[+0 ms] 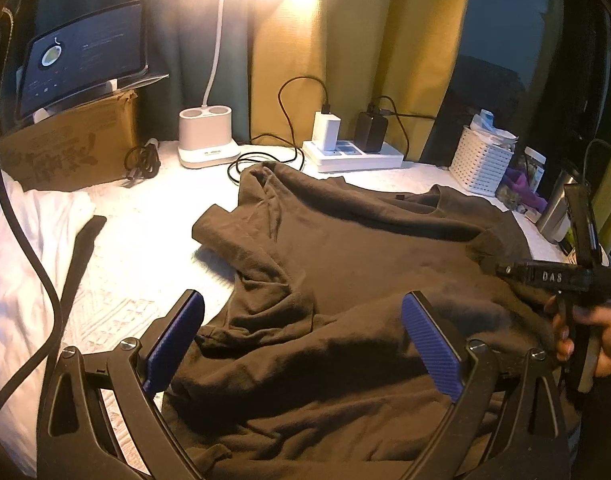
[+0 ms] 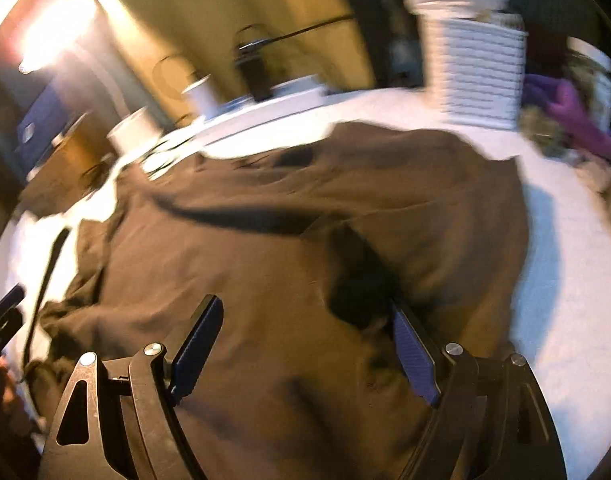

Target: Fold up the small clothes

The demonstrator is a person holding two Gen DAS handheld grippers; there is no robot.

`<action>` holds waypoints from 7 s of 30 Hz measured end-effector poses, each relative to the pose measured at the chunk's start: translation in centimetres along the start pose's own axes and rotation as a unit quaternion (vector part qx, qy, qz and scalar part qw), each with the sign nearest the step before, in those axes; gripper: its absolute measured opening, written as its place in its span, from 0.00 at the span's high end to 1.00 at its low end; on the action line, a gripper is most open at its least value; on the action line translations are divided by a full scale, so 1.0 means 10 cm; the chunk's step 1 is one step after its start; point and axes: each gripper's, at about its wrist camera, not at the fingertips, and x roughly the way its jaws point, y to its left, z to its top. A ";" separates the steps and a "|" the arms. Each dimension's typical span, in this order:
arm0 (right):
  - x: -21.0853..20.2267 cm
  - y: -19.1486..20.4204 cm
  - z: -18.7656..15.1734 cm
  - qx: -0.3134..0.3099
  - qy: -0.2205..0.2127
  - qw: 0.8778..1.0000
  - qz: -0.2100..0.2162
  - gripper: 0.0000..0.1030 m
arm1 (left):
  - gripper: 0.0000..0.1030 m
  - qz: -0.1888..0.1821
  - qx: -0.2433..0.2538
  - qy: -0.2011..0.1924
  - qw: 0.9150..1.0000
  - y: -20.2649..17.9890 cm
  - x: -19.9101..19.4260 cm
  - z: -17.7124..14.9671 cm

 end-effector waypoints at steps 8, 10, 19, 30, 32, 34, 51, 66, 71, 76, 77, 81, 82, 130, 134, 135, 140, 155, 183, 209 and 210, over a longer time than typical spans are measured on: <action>-0.68 -0.09 -0.24 0.006 -0.067 0.993 -0.096 0.19 | 0.05 -0.004 0.005 0.000 1.000 -0.03 -0.05 -0.03; -0.78 -0.27 -0.32 0.025 -0.067 0.991 -0.114 0.19 | 0.05 -0.008 0.007 0.001 1.000 -0.06 -0.06 -0.04; -0.74 -0.51 -0.61 0.047 -0.053 0.994 -0.086 0.27 | 0.05 -0.024 0.028 0.001 0.999 -0.25 -0.12 -0.09; -0.44 0.10 -0.76 -0.012 0.008 1.000 -0.017 0.38 | 0.05 -0.002 0.015 0.002 1.000 -0.07 -0.20 -0.16; -0.43 0.20 -0.79 -0.021 0.013 1.000 -0.010 0.38 | 0.05 0.007 0.013 0.006 1.000 0.01 -0.18 -0.16; -0.45 0.26 -0.81 -0.021 0.009 1.000 -0.016 0.38 | 0.05 0.014 0.011 0.009 1.000 0.10 -0.15 -0.14; -0.56 -0.06 -0.54 0.009 -0.030 0.997 -0.077 0.38 | 0.06 -0.003 0.072 0.070 0.995 0.23 0.62 0.29; -0.47 -0.16 -0.53 0.018 -0.026 0.996 -0.082 0.38 | 0.79 0.045 0.156 0.107 0.981 0.30 0.93 0.16; -0.40 -0.09 -0.51 0.008 -0.020 0.997 -0.079 0.38 | 0.79 0.068 0.105 0.086 0.988 0.69 0.78 0.20; -0.36 -0.03 -0.51 0.003 -0.017 0.997 -0.074 0.38 | 0.79 0.070 0.050 0.083 0.993 1.02 0.73 0.28; -0.36 -0.02 -0.51 0.003 -0.017 0.997 -0.074 0.38 | 0.79 0.058 0.033 0.087 0.994 1.07 0.72 0.31; -0.40 -0.02 -0.53 0.006 -0.020 0.997 -0.078 0.38 | 0.32 0.055 0.021 0.071 0.996 1.04 0.68 0.46; -0.41 -0.02 -0.53 0.007 -0.021 0.997 -0.078 0.38 | 0.28 0.041 0.019 0.062 0.997 1.01 0.67 0.50; -0.77 -0.35 -0.81 0.058 -0.057 0.994 -0.066 0.38 | 0.61 -0.150 0.192 0.116 0.963 -0.62 0.84 0.27; -0.75 -0.34 -0.78 0.055 -0.058 0.995 -0.066 0.38 | 0.47 -0.172 0.160 0.101 0.967 -0.42 0.58 0.38; -0.74 -0.33 -0.77 0.055 -0.058 0.995 -0.066 0.38 | 0.47 -0.167 0.153 0.096 0.969 -0.34 0.55 0.41; -0.71 -0.29 -0.72 0.049 -0.054 0.995 -0.063 0.38 | 0.47 -0.114 0.116 0.084 0.983 0.13 0.65 0.57; -0.54 -0.34 -0.56 0.052 -0.035 0.995 -0.078 0.38 | 0.47 -0.034 0.157 0.115 0.980 0.19 1.66 0.77; -0.72 -0.06 -0.69 0.032 -0.043 0.996 -0.073 0.38 | 0.47 -0.183 0.145 0.150 0.961 -0.04 0.86 0.14; -1.00 -0.35 -0.67 0.036 -0.065 0.991 -0.107 0.38 | 0.47 -0.149 0.131 0.110 0.974 0.18 0.49 0.43; -1.01 -0.39 -0.61 0.032 -0.071 0.991 -0.110 0.38 | 0.47 -0.140 0.124 0.110 0.976 0.23 0.58 0.48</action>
